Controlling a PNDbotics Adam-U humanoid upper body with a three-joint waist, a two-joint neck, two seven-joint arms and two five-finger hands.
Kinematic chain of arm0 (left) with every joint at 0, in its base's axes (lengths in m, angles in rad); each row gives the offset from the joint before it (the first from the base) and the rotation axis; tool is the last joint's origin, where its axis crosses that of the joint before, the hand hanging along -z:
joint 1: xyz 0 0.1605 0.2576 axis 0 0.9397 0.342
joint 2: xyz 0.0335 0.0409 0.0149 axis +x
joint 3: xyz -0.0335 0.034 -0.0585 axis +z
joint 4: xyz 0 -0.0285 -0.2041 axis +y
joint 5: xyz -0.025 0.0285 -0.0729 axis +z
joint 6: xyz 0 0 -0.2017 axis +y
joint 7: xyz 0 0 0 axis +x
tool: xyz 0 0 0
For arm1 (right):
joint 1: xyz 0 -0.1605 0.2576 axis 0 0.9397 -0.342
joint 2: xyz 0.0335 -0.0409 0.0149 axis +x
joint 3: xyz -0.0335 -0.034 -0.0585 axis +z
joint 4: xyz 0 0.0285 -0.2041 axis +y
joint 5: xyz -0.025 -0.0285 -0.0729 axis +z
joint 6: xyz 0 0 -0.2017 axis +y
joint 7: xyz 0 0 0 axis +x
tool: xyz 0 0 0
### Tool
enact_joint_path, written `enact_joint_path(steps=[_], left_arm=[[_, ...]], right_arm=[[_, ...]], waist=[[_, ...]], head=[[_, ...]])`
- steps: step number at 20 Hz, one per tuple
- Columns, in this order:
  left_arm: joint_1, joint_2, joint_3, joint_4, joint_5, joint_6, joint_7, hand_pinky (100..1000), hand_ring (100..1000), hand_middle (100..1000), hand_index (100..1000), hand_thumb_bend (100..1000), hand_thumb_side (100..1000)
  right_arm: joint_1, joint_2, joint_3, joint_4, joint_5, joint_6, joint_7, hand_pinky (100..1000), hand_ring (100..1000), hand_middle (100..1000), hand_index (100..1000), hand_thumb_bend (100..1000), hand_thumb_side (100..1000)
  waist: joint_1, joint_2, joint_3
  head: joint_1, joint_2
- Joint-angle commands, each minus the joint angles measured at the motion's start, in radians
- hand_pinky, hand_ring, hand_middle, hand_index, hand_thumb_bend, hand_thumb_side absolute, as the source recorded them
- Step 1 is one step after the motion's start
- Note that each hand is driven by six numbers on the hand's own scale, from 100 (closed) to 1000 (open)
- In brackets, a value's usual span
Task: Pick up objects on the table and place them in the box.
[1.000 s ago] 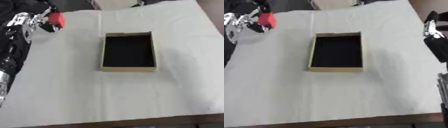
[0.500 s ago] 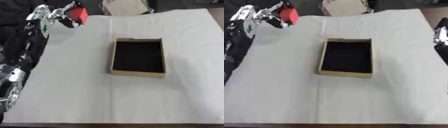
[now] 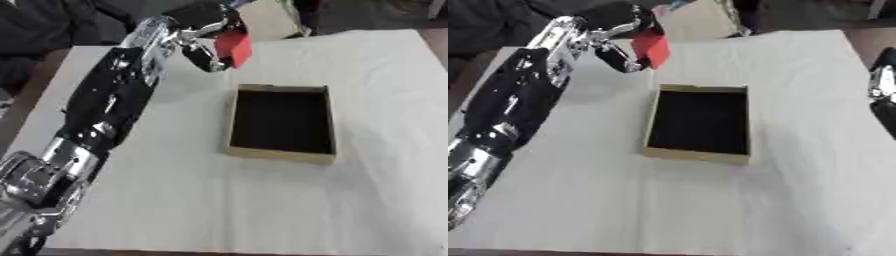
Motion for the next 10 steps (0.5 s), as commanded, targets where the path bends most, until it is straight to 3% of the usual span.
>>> enact_joint_path(steps=[1, 10], left_arm=[[-0.013, -0.007, -0.022, -0.037, 0.013, -0.023, -0.008, 746, 640, 491, 756, 194, 100], [0.011, -0.056, -0.069, -0.048, 0.020, -0.066, -0.024, 746, 642, 503, 759, 222, 118]], right_arm=[[-0.018, -0.003, 0.001, -0.015, 0.007, -0.003, 0.006, 580, 698, 576, 873, 176, 401], [-0.017, 0.001, 0.003, -0.014, 0.006, -0.004, 0.009, 580, 701, 576, 872, 175, 402]], waist=[[-0.008, -0.025, 0.003], [-0.012, -0.025, 0.010]], head=[[0.006, -0.014], [0.010, -0.018]])
